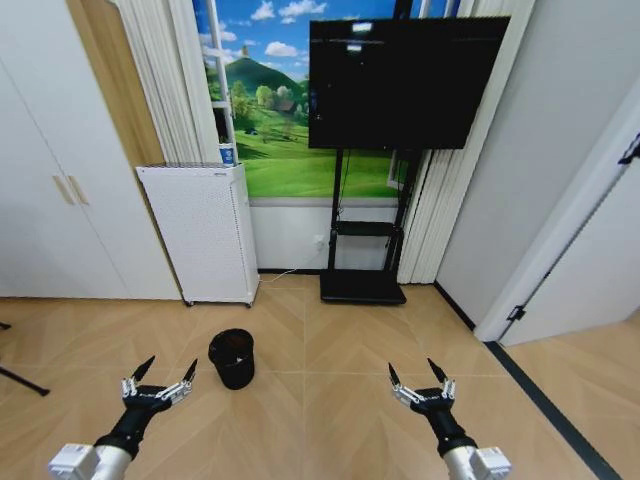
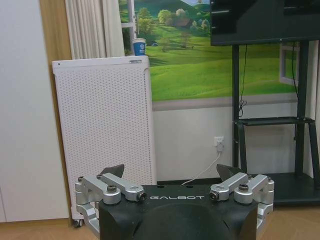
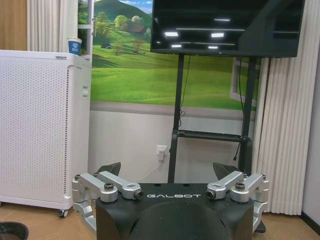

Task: Pick up the trash bin and place the garbage on the floor into it.

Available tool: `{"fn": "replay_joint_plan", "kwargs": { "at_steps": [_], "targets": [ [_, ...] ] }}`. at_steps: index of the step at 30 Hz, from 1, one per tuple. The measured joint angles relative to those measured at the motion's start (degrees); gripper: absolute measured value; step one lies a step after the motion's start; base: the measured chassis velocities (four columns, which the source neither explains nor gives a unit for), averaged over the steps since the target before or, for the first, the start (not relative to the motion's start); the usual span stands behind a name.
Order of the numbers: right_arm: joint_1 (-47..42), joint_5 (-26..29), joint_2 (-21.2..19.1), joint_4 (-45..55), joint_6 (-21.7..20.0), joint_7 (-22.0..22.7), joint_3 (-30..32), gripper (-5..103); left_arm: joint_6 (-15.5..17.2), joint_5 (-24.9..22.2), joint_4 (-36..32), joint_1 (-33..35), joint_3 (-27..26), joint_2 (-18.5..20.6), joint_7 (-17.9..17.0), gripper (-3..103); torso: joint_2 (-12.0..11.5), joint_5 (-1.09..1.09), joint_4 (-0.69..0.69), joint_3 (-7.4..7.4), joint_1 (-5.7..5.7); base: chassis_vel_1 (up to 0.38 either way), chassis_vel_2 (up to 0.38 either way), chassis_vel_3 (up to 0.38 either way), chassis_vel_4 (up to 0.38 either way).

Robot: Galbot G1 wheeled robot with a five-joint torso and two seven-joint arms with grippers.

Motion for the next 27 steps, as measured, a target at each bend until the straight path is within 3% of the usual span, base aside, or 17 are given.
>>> {"fn": "replay_joint_plan", "kwargs": {
  "at_steps": [1,7,27],
  "targets": [
    [0.01,0.00,0.00,0.00,0.00,0.00,0.00,100,0.00,0.00,0.00,0.01,-0.01,0.00,0.00,100,0.00,0.06,0.08,0.01,0.00,0.096,0.021,-0.008,-0.069],
    [0.01,0.00,-0.02,-0.01,0.00,0.00,0.03,100,0.00,0.00,0.00,0.00,0.04,-0.02,0.04,100,-0.01,0.07,0.01,0.02,0.00,-0.045,-0.026,0.049,0.031],
    [0.01,0.00,-0.01,-0.01,0.00,0.01,0.02,100,0.00,0.00,0.00,0.00,0.01,-0.02,0.04,100,-0.01,0.02,0.04,0.01,0.00,0.035,0.022,-0.036,-0.025]
  ]
}}
